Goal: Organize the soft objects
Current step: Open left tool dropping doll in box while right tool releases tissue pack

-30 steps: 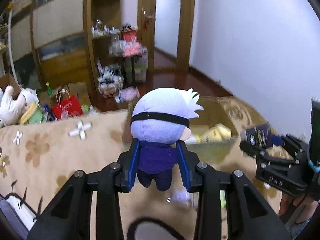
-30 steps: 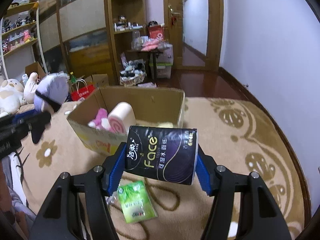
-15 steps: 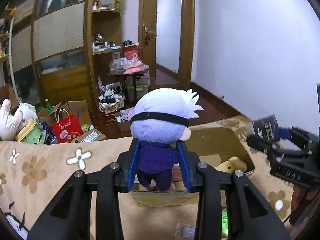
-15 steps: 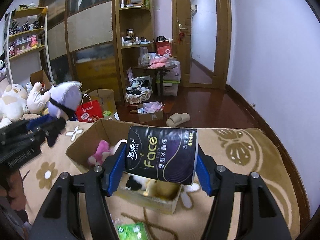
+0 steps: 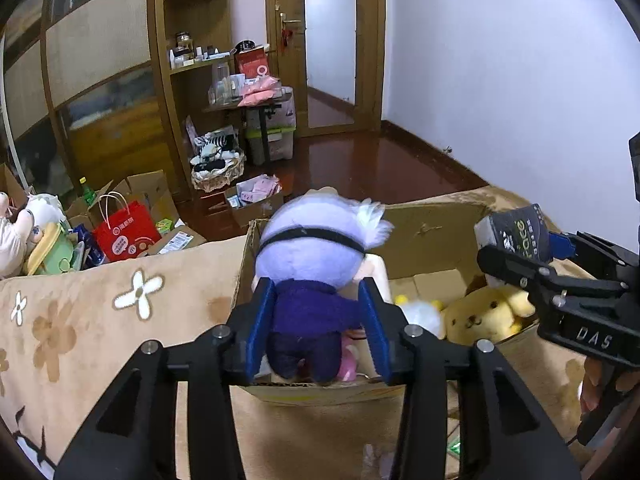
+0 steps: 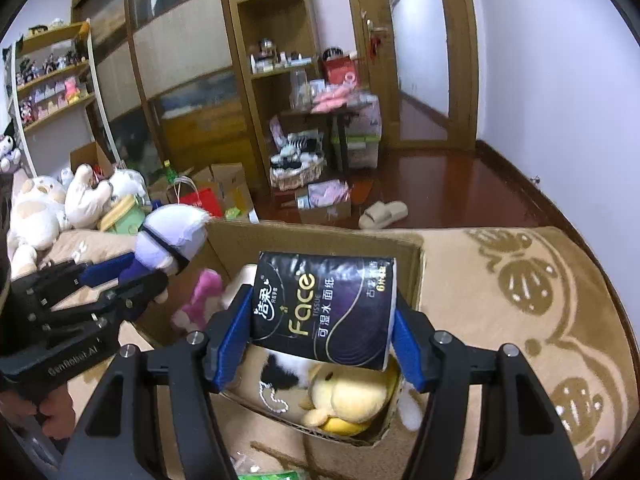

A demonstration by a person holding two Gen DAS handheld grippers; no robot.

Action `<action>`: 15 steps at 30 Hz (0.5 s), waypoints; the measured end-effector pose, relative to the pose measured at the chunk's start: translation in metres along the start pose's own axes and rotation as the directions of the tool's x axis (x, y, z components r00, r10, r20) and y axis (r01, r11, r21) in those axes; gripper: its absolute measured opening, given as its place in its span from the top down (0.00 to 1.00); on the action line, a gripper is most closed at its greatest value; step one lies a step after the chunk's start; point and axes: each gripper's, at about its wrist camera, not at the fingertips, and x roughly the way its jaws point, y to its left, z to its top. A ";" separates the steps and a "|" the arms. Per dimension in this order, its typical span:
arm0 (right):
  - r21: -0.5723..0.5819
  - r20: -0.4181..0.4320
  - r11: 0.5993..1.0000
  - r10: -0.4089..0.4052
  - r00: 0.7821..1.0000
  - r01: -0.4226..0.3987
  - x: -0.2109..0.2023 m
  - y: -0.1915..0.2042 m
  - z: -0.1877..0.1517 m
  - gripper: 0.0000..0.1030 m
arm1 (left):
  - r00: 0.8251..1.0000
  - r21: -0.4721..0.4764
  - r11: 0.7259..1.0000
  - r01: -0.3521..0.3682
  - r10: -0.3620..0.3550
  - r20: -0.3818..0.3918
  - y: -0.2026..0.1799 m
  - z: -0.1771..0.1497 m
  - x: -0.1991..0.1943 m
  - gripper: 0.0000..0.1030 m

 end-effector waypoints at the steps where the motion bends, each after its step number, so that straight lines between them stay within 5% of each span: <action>1: -0.001 -0.005 1.000 -0.003 1.000 0.003 0.002 0.000 -0.001 0.34 | 1.000 0.003 1.000 -0.001 0.001 -0.002 -0.001 0.000 0.001 0.54; 7: 0.012 -0.020 1.000 0.002 1.000 -0.002 0.006 -0.004 -0.004 0.31 | 1.000 0.003 1.000 -0.011 0.011 -0.018 -0.002 -0.006 0.003 0.30; 15: 0.038 0.018 0.999 -0.004 1.000 0.004 -0.013 -0.008 -0.007 0.07 | 1.000 -0.008 1.000 -0.026 0.026 -0.014 0.000 -0.008 -0.012 0.06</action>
